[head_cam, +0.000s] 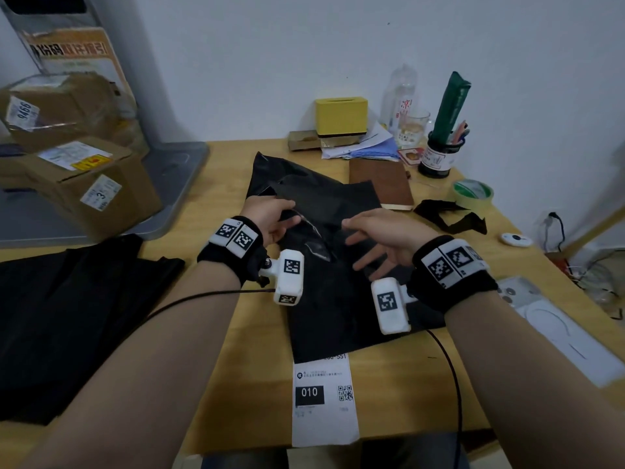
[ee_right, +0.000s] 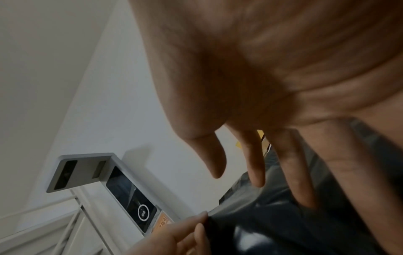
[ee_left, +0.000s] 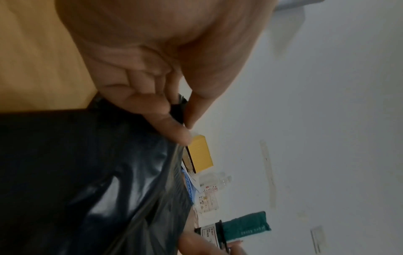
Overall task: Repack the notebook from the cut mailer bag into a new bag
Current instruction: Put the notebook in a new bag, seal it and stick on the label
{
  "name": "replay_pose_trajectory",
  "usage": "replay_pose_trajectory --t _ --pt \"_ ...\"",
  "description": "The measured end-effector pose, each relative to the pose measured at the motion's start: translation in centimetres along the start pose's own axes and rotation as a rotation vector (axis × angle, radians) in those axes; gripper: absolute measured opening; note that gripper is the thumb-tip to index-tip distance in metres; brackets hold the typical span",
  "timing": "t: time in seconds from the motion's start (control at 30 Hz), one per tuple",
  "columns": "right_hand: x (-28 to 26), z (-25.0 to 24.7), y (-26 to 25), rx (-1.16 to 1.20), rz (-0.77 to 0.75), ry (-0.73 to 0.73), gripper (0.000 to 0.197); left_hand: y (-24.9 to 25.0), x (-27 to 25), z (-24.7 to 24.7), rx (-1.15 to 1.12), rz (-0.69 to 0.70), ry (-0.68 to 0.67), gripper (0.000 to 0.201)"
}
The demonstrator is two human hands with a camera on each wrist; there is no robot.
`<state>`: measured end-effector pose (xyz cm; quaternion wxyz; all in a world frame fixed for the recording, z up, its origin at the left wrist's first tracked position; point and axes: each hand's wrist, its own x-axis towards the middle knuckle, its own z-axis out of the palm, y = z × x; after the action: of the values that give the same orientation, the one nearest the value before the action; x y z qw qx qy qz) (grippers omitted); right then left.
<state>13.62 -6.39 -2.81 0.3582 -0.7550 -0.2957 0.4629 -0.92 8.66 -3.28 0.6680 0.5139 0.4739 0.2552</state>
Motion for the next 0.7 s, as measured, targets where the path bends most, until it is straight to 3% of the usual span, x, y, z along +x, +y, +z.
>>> replay_pose_trajectory --t 0.1,0.2,0.33,0.4,0.5,0.7 --pt "0.2 -0.2 -0.9 -0.026 -0.032 -0.034 0.059 1.3 0.0 0.6 -0.061 0.116 -0.028 0.027" --pt "0.5 -0.3 -2.4 0.057 -0.165 0.030 0.045 4.6 -0.7 1.0 -0.202 0.336 -0.019 0.011" --pt "0.8 -0.9 -5.1 0.273 -0.380 0.157 0.040 9.8 -2.5 0.2 -0.271 0.714 -0.008 0.029" --pt "1.3 -1.0 -6.0 0.422 -0.442 0.248 0.045 10.6 -2.7 -0.6 -0.278 0.831 -0.057 0.038" --pt "2.5 -1.3 -6.2 0.615 -0.465 0.378 0.041 8.8 -1.2 -1.7 -0.170 0.852 -0.090 0.043" --pt "4.7 -1.3 -3.0 0.807 -0.350 0.473 0.024 2.5 1.3 -3.6 0.277 0.608 -0.058 0.045"
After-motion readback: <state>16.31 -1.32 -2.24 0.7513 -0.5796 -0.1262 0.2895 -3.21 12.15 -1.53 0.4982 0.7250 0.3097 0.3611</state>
